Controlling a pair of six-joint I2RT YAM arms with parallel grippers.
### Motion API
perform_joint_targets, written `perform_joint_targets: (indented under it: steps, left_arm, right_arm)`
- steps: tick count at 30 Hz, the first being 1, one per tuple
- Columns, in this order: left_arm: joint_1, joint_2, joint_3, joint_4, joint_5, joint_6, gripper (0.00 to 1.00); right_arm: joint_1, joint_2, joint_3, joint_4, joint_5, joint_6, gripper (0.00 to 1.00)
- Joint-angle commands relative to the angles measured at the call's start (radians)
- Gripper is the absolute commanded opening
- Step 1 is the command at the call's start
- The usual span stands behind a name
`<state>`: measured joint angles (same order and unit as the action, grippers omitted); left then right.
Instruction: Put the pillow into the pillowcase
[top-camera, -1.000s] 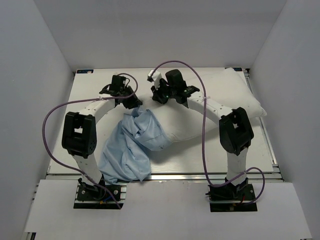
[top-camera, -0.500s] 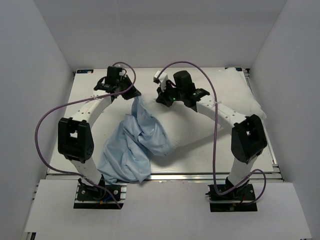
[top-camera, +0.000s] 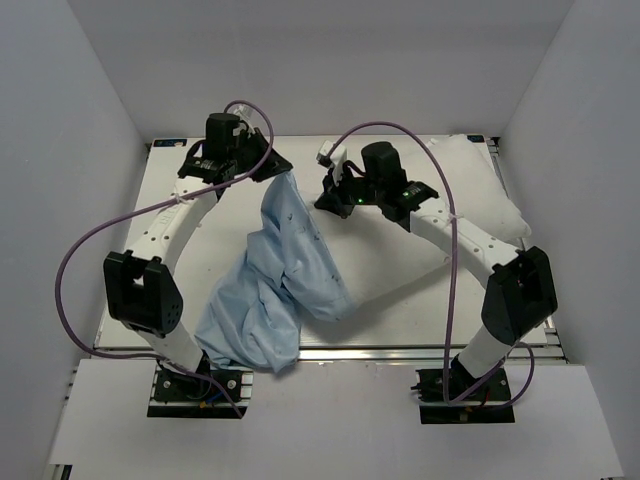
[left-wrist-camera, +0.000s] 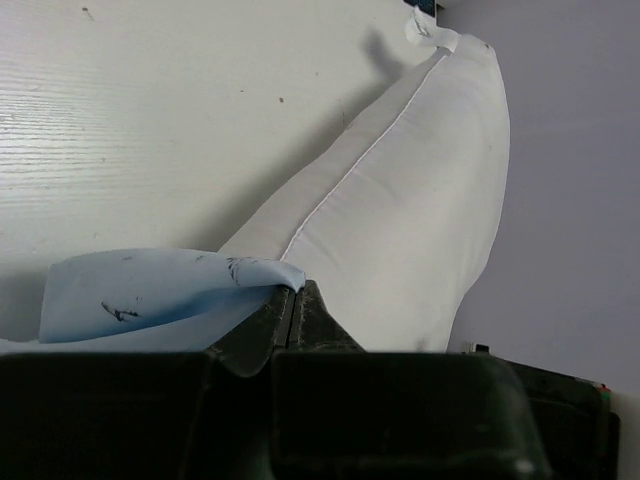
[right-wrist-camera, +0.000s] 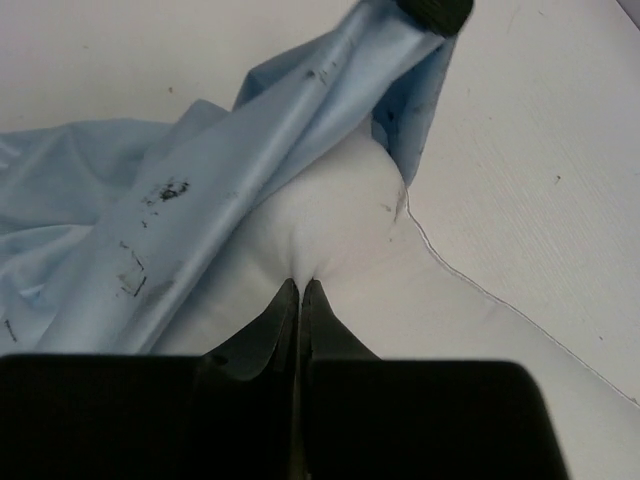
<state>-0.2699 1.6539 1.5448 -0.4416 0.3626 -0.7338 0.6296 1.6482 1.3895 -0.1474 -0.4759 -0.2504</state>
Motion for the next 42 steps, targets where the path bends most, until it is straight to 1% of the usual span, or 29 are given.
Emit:
perform_joint_targets:
  steps: [1, 2, 6, 8, 9, 10, 13, 14, 16, 17, 18, 20, 22, 23, 24, 25, 26, 27, 30, 32, 33, 34, 36, 37, 38, 39, 40, 41, 42]
  left_arm:
    - [-0.018, 0.015, 0.060, 0.027, 0.042, 0.001, 0.00]
    - [-0.029, 0.041, 0.073, 0.026, 0.044, 0.001, 0.00]
    - [-0.045, 0.130, 0.207, -0.022, 0.048, 0.007, 0.00]
    - [-0.051, 0.194, 0.354, -0.049, 0.061, 0.008, 0.00]
    - [-0.054, 0.216, 0.354, -0.058, 0.070, 0.007, 0.00]
    - [-0.063, 0.236, 0.429, -0.065, 0.079, 0.004, 0.00]
    - [-0.090, 0.302, 0.555, -0.085, 0.120, -0.010, 0.00]
    - [-0.098, 0.314, 0.573, -0.085, 0.157, -0.027, 0.00]
    - [-0.110, 0.333, 0.592, -0.059, 0.206, -0.048, 0.00]
    - [-0.121, 0.334, 0.591, -0.045, 0.249, -0.071, 0.00]
    - [-0.126, 0.334, 0.589, -0.028, 0.265, -0.076, 0.00]
    - [-0.137, 0.328, 0.581, -0.040, 0.280, -0.072, 0.00]
    - [-0.135, 0.305, 0.549, -0.058, 0.288, -0.058, 0.00]
    - [-0.135, 0.293, 0.484, -0.075, 0.280, -0.041, 0.00]
    - [-0.137, 0.278, 0.439, -0.074, 0.254, -0.035, 0.04]
    - [-0.137, 0.244, 0.390, -0.069, 0.240, -0.032, 0.09]
    - [-0.135, 0.227, 0.339, -0.046, 0.225, -0.032, 0.13]
    - [-0.132, 0.212, 0.240, -0.033, 0.192, -0.036, 0.21]
    - [-0.124, 0.169, 0.105, 0.027, 0.162, -0.056, 0.29]
    - [-0.115, 0.155, 0.093, 0.027, 0.125, -0.056, 0.34]
    - [-0.112, 0.150, 0.103, 0.021, 0.107, -0.053, 0.36]
    - [-0.104, 0.147, 0.119, 0.017, 0.072, -0.049, 0.41]
    - [-0.097, 0.139, 0.171, -0.022, 0.032, -0.027, 0.45]
    - [-0.088, 0.139, 0.243, -0.040, 0.010, -0.016, 0.50]
    - [-0.083, 0.139, 0.285, -0.083, -0.028, 0.009, 0.53]
    - [-0.077, 0.144, 0.329, -0.109, -0.049, 0.022, 0.54]
    - [-0.071, 0.147, 0.413, -0.135, -0.071, 0.034, 0.57]
    - [-0.069, 0.147, 0.451, -0.172, -0.102, 0.059, 0.60]
    - [-0.069, 0.145, 0.481, -0.192, -0.119, 0.069, 0.63]
  right_arm:
    - [0.013, -0.088, 0.002, 0.109, -0.124, 0.049, 0.00]
    - [0.022, -0.100, 0.000, 0.117, -0.124, 0.051, 0.00]
    - [0.054, -0.129, -0.006, 0.132, -0.136, 0.045, 0.00]
    - [0.076, -0.157, -0.032, 0.167, -0.135, 0.040, 0.00]
    - [0.082, -0.165, -0.043, 0.178, -0.126, 0.037, 0.00]
    - [0.094, -0.171, -0.052, 0.190, -0.109, 0.033, 0.00]
    - [0.094, -0.162, -0.067, 0.248, -0.014, 0.031, 0.00]
    - [0.093, -0.147, -0.070, 0.268, 0.056, 0.031, 0.00]
    - [0.079, -0.131, -0.073, 0.336, 0.121, 0.040, 0.00]
    - [0.075, -0.116, -0.072, 0.362, 0.181, 0.040, 0.00]
    - [0.073, -0.107, -0.067, 0.405, 0.225, 0.040, 0.00]
    - [0.059, -0.073, -0.046, 0.439, 0.325, 0.036, 0.00]
    - [0.033, -0.026, -0.029, 0.469, 0.368, 0.023, 0.00]
    - [0.021, -0.007, 0.008, 0.456, 0.352, 0.020, 0.00]
    - [0.007, 0.011, 0.028, 0.438, 0.338, 0.023, 0.06]
    - [-0.022, 0.039, 0.046, 0.393, 0.315, 0.028, 0.16]
    - [-0.036, 0.045, 0.065, 0.369, 0.233, 0.017, 0.28]
    - [-0.060, 0.044, 0.069, 0.343, 0.188, 0.001, 0.47]
    - [-0.097, 0.006, 0.028, 0.283, 0.039, -0.062, 0.65]
    - [-0.158, -0.054, -0.012, 0.250, -0.041, -0.096, 0.70]
    - [-0.174, -0.091, -0.017, 0.227, -0.056, -0.110, 0.70]
    - [-0.189, -0.106, -0.020, 0.204, -0.072, -0.119, 0.70]
    - [-0.240, -0.139, -0.030, 0.170, -0.092, -0.104, 0.70]
    - [-0.252, -0.169, -0.033, 0.161, -0.093, -0.099, 0.71]
    - [-0.263, -0.185, -0.035, 0.149, -0.098, -0.095, 0.72]
    - [-0.277, -0.197, -0.040, 0.123, -0.102, -0.096, 0.74]
    - [-0.281, -0.221, -0.041, 0.100, -0.116, -0.110, 0.75]
    - [-0.281, -0.234, -0.044, 0.076, -0.148, -0.131, 0.76]
    - [-0.281, -0.244, -0.049, 0.015, -0.173, -0.195, 0.78]
